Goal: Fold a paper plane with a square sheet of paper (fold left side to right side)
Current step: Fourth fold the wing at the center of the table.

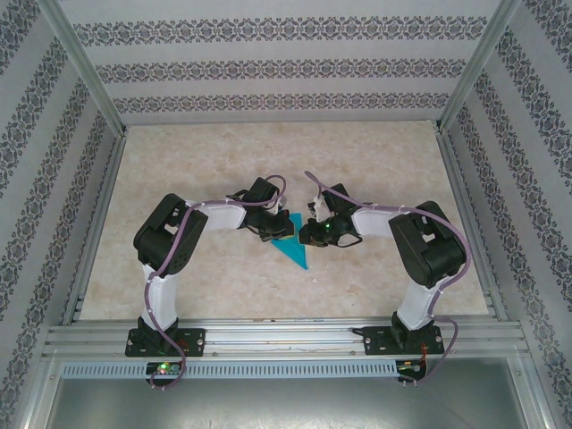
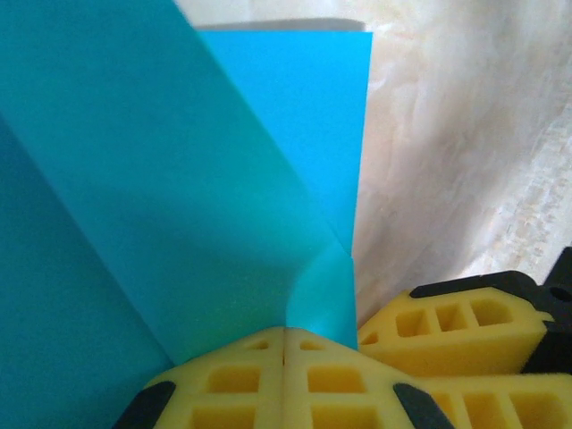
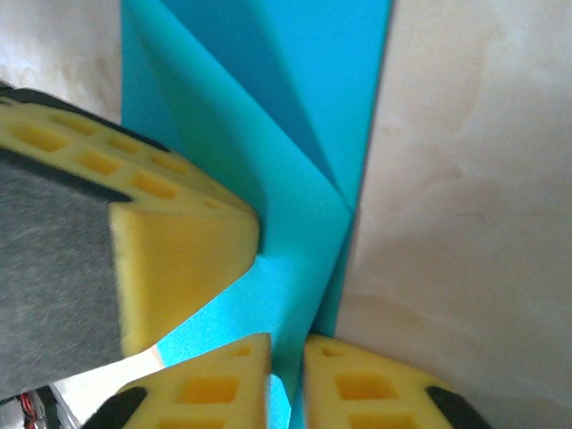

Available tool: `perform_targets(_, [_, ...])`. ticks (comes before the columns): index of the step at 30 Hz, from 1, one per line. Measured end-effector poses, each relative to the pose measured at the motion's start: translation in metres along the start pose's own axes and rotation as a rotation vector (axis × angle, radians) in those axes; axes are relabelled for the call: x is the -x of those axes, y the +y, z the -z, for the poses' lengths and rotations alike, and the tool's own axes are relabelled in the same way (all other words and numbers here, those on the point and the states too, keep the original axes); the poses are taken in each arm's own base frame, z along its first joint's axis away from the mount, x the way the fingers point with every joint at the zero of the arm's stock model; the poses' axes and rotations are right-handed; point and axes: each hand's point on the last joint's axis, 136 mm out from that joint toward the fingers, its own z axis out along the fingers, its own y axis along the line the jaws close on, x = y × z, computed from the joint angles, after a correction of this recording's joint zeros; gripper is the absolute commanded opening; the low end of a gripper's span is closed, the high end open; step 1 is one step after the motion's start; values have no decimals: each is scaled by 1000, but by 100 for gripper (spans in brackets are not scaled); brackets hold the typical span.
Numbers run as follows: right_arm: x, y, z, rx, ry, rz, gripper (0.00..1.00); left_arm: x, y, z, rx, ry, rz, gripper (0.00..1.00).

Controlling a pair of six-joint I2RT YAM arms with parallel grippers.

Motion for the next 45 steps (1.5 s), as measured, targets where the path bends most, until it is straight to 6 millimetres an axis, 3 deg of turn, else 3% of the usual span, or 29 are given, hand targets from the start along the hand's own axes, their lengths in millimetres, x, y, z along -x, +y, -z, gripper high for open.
perform_targets(4, [9,5,15,9,-40,-8,35,0,0,0,-4,-4,-4,0])
perform_targets(8, [18,14,36,25,-95,2,37,0,0,0,-5,-6,-5,0])
perform_targets(11, [19,21,47,40,-117,12,26,0,0,0,-6,-7,-6,0])
perform_targets(14, [13,25,52,71,-107,12,7,0,0,0,-7,-7,-6,0])
perform_targets(16, [4,27,51,97,-80,-9,0,0,0,0,-7,-8,-6,0])
perform_targets(25, [-42,43,28,178,77,-15,0,0,0,0,-5,-9,-6,0])
perform_targets(32, [-57,32,11,159,138,-51,0,0,0,0,-5,-9,-6,0])
perform_targets(45, [-67,21,2,127,161,-68,0,0,0,0,-5,-9,-6,0])
